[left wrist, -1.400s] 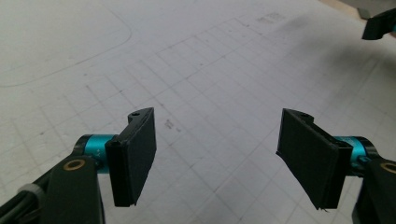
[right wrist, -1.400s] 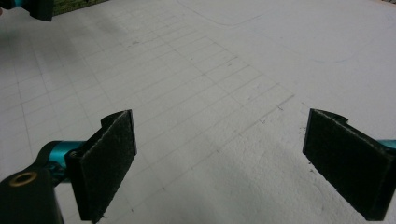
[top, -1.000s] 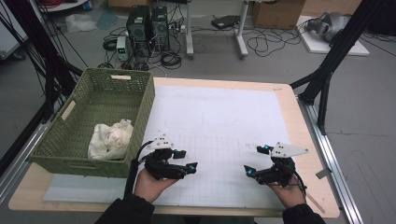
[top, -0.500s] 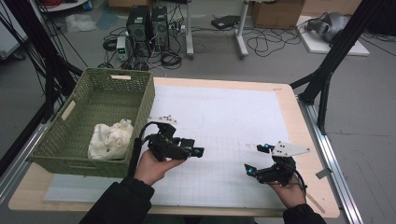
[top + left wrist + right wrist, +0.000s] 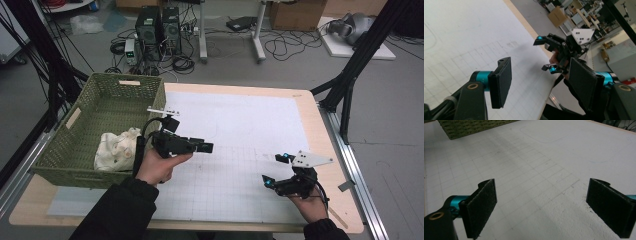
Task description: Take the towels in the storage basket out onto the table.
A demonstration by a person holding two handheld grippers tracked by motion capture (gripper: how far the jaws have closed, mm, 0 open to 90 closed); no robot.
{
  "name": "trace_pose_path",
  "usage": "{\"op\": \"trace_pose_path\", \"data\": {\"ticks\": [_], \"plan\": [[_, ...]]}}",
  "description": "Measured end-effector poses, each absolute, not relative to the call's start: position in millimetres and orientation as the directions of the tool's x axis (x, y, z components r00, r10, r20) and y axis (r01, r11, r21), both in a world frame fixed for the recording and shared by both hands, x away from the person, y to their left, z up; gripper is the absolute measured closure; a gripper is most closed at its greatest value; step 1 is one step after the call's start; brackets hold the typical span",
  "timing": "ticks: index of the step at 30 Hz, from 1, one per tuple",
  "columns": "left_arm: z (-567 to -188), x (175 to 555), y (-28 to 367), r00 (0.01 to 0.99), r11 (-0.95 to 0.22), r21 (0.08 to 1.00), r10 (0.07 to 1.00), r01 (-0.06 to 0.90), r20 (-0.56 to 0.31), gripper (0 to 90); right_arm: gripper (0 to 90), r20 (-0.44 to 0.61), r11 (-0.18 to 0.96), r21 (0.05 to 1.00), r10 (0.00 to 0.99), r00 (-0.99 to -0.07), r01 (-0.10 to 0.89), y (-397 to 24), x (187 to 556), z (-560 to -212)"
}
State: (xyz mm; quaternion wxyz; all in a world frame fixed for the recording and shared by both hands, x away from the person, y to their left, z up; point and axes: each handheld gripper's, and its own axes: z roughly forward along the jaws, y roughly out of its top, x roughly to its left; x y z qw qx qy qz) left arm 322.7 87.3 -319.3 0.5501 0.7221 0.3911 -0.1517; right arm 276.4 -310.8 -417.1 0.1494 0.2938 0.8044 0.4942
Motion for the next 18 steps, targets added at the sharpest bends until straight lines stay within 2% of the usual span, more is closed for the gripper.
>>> {"op": "trace_pose_path", "data": {"ticks": [18], "plan": [[-294.7, 334.7, 128.7, 0.66, -0.008, 0.711, 0.378, 0.703, -0.649, 35.1, 8.9, 0.045, 0.346, 0.881, 0.618, -0.785, 0.323, -310.5, 281.0, -418.5]]}}
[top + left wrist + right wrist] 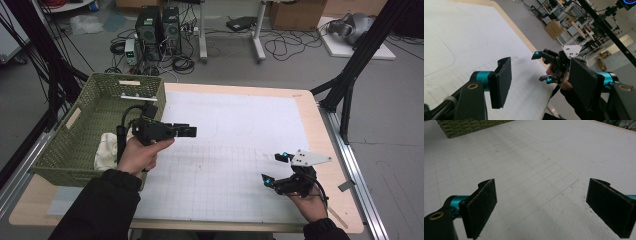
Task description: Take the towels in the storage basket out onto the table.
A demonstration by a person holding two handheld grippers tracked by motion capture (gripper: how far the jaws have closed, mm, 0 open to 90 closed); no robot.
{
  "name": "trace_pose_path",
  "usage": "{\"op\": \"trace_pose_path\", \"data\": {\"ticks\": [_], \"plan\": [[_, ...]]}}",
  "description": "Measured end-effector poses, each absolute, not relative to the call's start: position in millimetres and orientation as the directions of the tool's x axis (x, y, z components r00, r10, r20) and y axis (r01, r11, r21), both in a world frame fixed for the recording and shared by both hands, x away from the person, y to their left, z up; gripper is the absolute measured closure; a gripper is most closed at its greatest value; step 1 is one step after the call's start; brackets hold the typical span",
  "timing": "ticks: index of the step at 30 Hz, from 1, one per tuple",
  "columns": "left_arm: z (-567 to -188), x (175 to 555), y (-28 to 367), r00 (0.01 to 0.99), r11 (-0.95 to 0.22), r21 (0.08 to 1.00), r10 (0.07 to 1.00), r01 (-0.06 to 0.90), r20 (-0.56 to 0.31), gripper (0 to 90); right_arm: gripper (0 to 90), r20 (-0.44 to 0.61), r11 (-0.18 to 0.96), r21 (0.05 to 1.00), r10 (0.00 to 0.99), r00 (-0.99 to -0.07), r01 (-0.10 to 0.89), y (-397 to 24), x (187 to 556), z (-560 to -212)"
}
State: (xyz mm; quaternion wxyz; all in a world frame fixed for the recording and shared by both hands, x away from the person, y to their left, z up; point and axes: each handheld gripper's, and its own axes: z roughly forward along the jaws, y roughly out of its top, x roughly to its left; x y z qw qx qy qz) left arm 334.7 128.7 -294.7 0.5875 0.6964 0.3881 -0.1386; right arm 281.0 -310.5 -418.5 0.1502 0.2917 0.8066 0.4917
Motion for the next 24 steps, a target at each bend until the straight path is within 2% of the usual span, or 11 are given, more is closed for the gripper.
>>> {"op": "trace_pose_path", "data": {"ticks": [11, 24], "plan": [[-293.7, 345.0, 160.7, 0.648, 0.024, 0.698, 0.349, 0.716, -0.677, 34.5, 8.9, 0.05, 0.34, 0.88, 0.63, -0.775, 0.333, -313.0, 282.5, -417.4], [-292.5, 348.9, 199.2, 0.622, 0.064, 0.7, 0.407, 0.711, -0.669, 36.2, 8.9, 0.042, 0.344, 0.88, 0.63, -0.776, 0.327, -312.8, 283.1, -417.0]]}}
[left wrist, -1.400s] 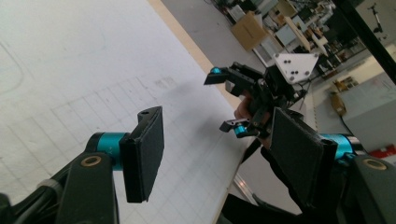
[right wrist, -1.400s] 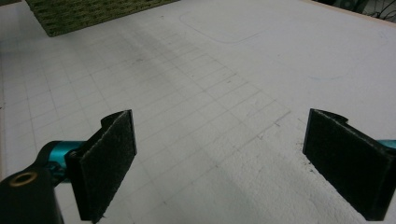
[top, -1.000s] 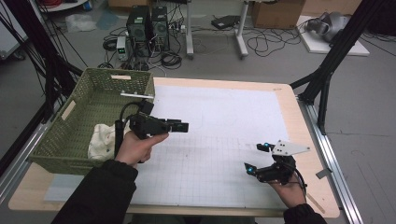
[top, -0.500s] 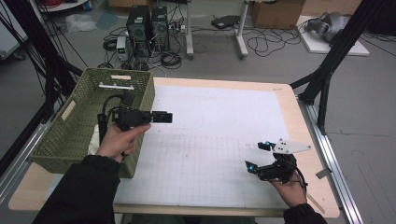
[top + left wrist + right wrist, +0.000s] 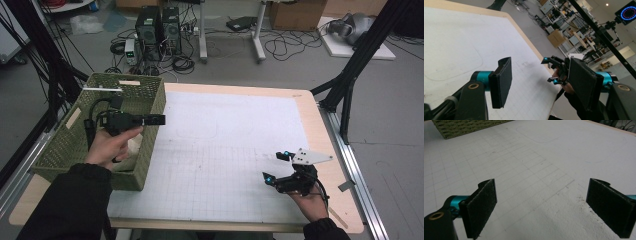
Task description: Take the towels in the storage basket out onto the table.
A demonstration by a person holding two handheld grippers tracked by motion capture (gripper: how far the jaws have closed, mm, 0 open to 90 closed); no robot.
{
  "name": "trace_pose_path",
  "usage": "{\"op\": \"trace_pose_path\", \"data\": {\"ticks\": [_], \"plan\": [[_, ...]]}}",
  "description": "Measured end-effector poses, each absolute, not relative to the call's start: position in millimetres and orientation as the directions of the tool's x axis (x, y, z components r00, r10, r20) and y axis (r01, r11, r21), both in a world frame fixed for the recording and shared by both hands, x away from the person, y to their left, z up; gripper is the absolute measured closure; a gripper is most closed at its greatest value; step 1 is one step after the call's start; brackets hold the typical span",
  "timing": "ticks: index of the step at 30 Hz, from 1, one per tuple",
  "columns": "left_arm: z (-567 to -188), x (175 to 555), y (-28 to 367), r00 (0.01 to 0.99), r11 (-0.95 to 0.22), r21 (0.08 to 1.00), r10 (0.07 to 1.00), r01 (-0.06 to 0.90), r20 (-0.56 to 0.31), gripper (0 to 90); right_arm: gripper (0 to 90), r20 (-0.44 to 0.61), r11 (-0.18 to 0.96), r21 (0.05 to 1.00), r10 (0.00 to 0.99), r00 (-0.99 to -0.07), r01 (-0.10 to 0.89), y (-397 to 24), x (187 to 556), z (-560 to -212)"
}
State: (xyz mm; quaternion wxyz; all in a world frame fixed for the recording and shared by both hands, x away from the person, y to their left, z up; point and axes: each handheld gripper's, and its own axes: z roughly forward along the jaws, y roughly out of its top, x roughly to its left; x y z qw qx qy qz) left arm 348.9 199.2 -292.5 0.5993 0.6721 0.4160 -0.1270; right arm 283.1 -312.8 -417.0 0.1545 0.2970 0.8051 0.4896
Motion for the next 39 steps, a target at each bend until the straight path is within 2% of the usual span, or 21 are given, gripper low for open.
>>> {"op": "trace_pose_path", "data": {"ticks": [22, 30, 39], "plan": [[-295.2, 346.4, 244.0, 0.577, 0.034, 0.739, 0.602, 0.673, -0.552, 35.8, 8.9, 0.038, 0.344, 0.881, 0.63, -0.776, 0.323, -313.3, 283.6, -416.8], [-302.2, 342.4, 260.3, 0.522, 0.058, 0.753, 0.686, 0.655, -0.507, 35.5, 8.9, 0.039, 0.343, 0.881, 0.632, -0.774, 0.325, -313.4, 283.7, -416.7], [-306.9, 336.5, 267.7, 0.511, 0.003, 0.779, 0.754, 0.627, -0.413, 34.8, 8.9, 0.035, 0.351, 0.878, 0.63, -0.776, 0.325, -312.5, 284.5, -417.5]]}}
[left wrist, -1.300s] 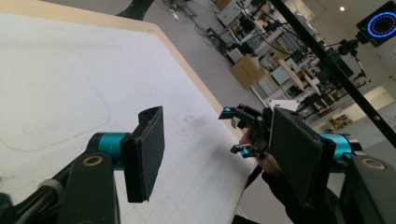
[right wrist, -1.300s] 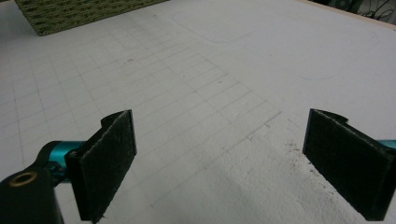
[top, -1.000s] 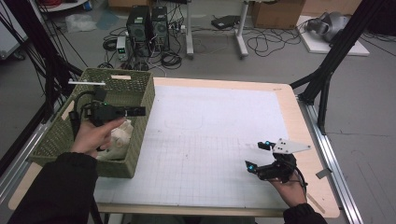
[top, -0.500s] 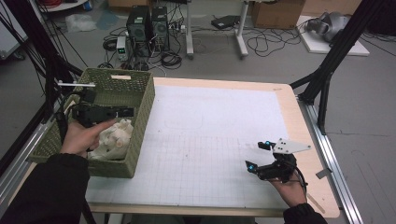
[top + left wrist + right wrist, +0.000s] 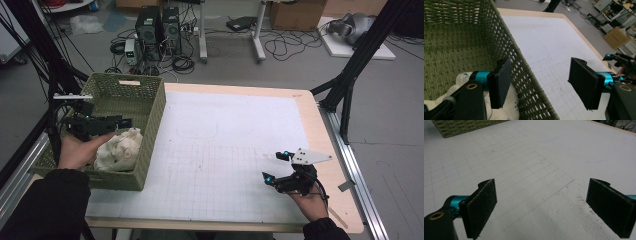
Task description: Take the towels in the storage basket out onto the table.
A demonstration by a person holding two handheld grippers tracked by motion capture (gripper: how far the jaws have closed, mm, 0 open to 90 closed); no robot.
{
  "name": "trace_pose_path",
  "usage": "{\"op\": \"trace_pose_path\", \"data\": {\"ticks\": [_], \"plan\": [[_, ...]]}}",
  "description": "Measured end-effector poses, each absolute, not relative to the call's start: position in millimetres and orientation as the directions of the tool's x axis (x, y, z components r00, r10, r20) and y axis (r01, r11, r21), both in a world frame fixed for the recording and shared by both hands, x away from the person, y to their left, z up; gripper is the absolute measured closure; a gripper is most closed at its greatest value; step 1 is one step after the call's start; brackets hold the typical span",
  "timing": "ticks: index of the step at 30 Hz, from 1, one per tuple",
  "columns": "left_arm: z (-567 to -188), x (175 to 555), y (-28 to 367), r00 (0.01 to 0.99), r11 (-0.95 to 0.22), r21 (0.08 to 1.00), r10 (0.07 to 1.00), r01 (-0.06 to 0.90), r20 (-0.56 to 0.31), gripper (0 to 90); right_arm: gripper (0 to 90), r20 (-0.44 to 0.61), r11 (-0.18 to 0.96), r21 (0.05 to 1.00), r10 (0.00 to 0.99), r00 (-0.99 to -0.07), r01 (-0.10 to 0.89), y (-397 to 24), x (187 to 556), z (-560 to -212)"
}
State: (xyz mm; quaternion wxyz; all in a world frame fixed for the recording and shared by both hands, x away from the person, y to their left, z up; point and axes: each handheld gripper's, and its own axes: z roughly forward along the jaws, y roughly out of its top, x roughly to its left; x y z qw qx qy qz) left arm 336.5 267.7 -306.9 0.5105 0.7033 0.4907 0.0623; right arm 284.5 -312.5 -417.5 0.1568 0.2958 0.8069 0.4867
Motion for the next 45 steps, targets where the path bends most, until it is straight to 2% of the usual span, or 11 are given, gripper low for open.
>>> {"op": "trace_pose_path", "data": {"ticks": [11, 16, 20, 24, 26, 30, 35, 45], "plan": [[-321.1, 329.5, 271.9, 0.499, -0.115, 0.773, 0.82, 0.624, -0.28, 32.4, 9.0, 0.035, 0.354, 0.877, 0.629, -0.777, 0.326, -312.6, 284.6, -417.7], [-330.6, 331.0, 272.0, 0.486, -0.188, 0.745, 0.85, 0.64, -0.204, 30.8, 9.0, 0.034, 0.352, 0.879, 0.629, -0.777, 0.323, -312.8, 284.5, -417.5], [-336.0, 335.9, 271.4, 0.474, -0.217, 0.711, 0.861, 0.669, -0.184, 30.6, 8.9, 0.035, 0.35, 0.88, 0.629, -0.776, 0.323, -312.4, 284.8, -417.7], [-333.1, 340.2, 266.9, 0.491, -0.286, 0.694, 0.864, 0.661, -0.112, 30.3, 8.9, 0.04, 0.35, 0.878, 0.628, -0.777, 0.328, -311.9, 284.7, -417.8], [-333.9, 343.1, 265.2, 0.499, -0.302, 0.684, 0.86, 0.664, -0.105, 30.1, 9.0, 0.041, 0.348, 0.878, 0.629, -0.777, 0.328, -311.9, 284.6, -417.7], [-340.1, 349.1, 257.9, 0.532, -0.373, 0.639, 0.844, 0.672, -0.068, 29.6, 8.9, 0.032, 0.35, 0.881, 0.629, -0.777, 0.319, -312.8, 285.4, -417.9], [-350.8, 359.1, 251.0, 0.521, -0.393, 0.588, 0.852, 0.708, -0.058, 27.9, 9.0, 0.041, 0.35, 0.877, 0.628, -0.777, 0.33, -312.1, 285.5, -418.3], [-376.3, 374.5, 243.8, 0.519, -0.474, 0.421, 0.855, 0.774, 0.01, 28.0, 9.0, 0.041, 0.348, 0.879, 0.627, -0.778, 0.327, -311.8, 285.6, -418.2]]}}
